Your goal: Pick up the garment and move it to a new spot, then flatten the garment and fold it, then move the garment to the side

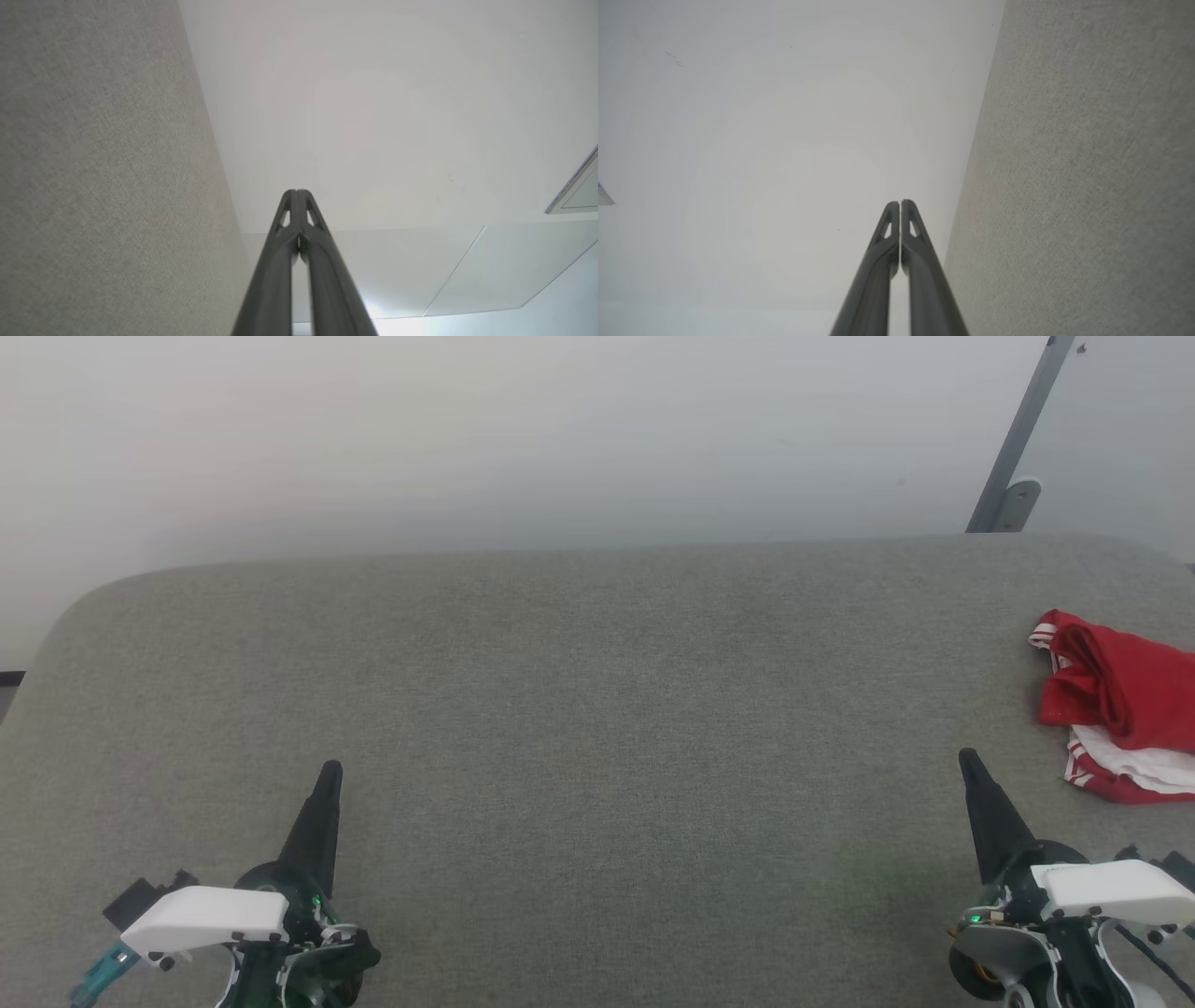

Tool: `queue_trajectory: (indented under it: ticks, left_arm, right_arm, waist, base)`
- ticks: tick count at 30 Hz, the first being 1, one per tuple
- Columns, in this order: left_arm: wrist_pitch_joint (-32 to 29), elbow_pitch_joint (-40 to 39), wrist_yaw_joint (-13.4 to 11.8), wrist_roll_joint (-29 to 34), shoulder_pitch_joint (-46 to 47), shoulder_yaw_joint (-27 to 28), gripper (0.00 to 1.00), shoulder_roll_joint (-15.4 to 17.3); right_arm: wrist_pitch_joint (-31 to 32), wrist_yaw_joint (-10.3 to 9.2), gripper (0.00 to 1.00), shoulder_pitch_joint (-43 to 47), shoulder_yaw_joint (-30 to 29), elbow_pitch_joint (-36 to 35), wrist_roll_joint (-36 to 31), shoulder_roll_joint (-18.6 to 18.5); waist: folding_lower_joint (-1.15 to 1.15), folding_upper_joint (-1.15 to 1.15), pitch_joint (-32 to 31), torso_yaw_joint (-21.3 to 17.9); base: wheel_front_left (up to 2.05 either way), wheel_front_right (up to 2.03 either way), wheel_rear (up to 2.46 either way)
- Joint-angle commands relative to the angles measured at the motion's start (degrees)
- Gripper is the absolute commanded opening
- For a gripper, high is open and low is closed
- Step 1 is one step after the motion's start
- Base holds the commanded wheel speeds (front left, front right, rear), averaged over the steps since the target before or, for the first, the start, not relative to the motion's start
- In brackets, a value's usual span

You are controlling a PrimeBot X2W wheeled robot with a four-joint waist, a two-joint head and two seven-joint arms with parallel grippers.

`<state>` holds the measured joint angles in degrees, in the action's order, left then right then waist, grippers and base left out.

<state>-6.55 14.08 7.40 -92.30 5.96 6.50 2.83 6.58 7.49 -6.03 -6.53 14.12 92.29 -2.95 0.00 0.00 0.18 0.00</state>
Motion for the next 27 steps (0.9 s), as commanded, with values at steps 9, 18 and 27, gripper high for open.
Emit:
queue_trajectory:
  ticks: [9,18,27]
  left_arm:
    - [-0.2,0.0,0.2,-0.1,0.6,0.2,0.0,-0.1]
    - [-0.2,0.0,0.2,-0.1,0.6,0.2,0.0,-0.1]
    - [-0.2,0.0,0.2,-0.1,0.6,0.2,0.0,-0.1]
  right_arm:
    - [0.1,0.0,0.0,-0.4,0.0,-0.2,0.2,0.2]
    - [0.1,0.0,0.0,-0.4,0.0,-0.2,0.2,0.2]
    - [0.1,0.0,0.0,-0.4,0.0,-0.2,0.2,0.2]
  waist:
    - [0.0,0.0,0.0,0.0]
    - [0.0,0.0,0.0,0.0]
    - [0.0,0.0,0.0,0.0]
  base:
    - [0.0,0.0,0.0]
    - [0.0,0.0,0.0]
    - [0.0,0.0,0.0]
